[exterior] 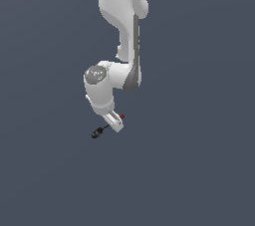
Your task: Pick up the object and move it to a goal position.
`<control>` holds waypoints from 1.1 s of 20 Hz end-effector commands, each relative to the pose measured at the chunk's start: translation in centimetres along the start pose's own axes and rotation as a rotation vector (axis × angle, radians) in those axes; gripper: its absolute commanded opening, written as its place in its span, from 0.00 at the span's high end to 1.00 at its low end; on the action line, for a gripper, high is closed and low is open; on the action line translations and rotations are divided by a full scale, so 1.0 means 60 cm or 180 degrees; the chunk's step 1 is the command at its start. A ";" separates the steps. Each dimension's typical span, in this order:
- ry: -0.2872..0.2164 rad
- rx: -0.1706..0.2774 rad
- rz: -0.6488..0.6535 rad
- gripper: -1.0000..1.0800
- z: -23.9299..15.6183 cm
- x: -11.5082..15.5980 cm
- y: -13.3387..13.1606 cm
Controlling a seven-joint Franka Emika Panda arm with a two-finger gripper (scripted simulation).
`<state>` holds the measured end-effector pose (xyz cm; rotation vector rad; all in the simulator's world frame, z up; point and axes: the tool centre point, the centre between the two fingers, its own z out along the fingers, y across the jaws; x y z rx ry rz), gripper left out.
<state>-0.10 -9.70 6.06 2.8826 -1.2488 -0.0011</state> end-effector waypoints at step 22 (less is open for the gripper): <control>0.0001 0.0001 0.0019 1.00 0.084 0.000 0.000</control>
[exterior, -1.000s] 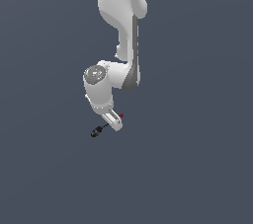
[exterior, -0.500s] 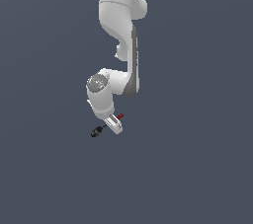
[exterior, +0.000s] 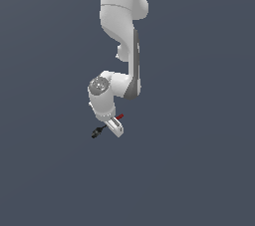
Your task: Pick up the object and move it to a goal position.
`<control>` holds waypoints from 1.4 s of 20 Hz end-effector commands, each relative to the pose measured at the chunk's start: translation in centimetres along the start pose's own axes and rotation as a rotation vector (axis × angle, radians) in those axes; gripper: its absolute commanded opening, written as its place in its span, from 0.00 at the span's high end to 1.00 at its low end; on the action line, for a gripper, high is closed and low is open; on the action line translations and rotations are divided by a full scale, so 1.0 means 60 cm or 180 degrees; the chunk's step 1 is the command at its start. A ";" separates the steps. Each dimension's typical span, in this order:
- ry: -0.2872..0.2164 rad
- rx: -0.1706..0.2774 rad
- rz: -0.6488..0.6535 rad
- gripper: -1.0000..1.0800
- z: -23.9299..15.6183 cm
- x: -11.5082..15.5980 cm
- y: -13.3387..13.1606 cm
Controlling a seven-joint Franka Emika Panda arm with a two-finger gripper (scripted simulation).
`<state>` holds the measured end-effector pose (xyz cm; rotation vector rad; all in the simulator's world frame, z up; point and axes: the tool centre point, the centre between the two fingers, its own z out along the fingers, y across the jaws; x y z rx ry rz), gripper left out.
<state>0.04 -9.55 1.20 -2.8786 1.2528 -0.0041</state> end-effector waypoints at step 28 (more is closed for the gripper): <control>0.0000 -0.0013 0.0009 1.00 -0.205 0.101 -0.042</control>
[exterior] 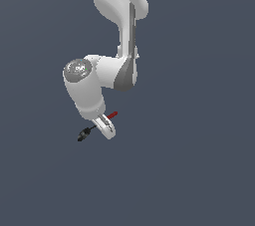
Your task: Pick up the object and move it to a goal position.
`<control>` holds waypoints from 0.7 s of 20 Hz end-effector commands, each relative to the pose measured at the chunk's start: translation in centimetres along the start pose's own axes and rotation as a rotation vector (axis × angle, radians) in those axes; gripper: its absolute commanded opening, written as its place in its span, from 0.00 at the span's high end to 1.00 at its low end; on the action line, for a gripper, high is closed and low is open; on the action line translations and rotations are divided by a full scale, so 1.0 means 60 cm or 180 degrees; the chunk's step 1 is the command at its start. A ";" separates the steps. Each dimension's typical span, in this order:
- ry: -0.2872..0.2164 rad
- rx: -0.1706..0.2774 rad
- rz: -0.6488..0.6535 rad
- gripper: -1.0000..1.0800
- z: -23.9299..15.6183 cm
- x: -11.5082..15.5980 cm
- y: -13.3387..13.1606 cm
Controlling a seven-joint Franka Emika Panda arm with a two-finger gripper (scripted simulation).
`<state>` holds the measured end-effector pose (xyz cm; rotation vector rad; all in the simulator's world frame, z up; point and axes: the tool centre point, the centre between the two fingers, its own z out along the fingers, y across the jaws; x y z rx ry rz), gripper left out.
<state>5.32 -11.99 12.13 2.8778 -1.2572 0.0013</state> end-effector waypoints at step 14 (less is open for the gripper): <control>-0.0001 -0.0001 -0.0001 1.00 -0.176 0.090 -0.043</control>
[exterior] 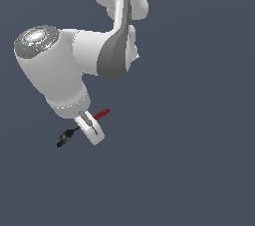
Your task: Pick up the object and move it to a goal position.
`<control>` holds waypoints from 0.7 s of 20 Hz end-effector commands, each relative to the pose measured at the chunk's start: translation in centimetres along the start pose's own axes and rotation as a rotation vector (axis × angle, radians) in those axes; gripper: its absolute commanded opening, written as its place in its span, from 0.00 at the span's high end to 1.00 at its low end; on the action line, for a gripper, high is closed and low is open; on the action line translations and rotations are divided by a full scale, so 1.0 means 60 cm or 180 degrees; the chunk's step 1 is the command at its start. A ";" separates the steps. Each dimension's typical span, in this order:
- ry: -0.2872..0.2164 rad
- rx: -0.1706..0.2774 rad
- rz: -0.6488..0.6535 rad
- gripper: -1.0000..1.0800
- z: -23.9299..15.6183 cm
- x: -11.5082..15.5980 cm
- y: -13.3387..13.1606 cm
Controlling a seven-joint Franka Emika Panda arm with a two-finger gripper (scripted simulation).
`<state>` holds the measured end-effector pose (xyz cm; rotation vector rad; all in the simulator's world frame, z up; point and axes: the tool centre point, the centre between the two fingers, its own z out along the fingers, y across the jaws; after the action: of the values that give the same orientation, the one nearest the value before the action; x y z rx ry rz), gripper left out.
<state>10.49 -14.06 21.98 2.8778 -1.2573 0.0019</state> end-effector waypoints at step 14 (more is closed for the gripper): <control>-0.0005 0.0002 -0.0001 1.00 -0.056 0.032 -0.016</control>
<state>12.45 -14.78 25.24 2.8788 -1.2572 -0.0002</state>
